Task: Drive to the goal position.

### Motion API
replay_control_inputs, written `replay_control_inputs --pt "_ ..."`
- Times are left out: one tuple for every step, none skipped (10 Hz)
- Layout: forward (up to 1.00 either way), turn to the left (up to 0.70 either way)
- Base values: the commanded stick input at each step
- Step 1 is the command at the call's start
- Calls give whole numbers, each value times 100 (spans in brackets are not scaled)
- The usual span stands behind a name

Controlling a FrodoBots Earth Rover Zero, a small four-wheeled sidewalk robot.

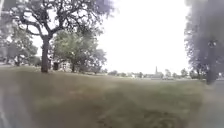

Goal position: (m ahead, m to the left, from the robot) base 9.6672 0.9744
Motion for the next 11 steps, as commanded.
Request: replay_control_inputs --pt "100 0" --pt "100 0" --pt "100 0" --pt "100 0" --pt "100 0" --pt "48 0" --pt "0 0" --pt "0 0" --pt "0 0" --pt "0 0" --pt "0 0"
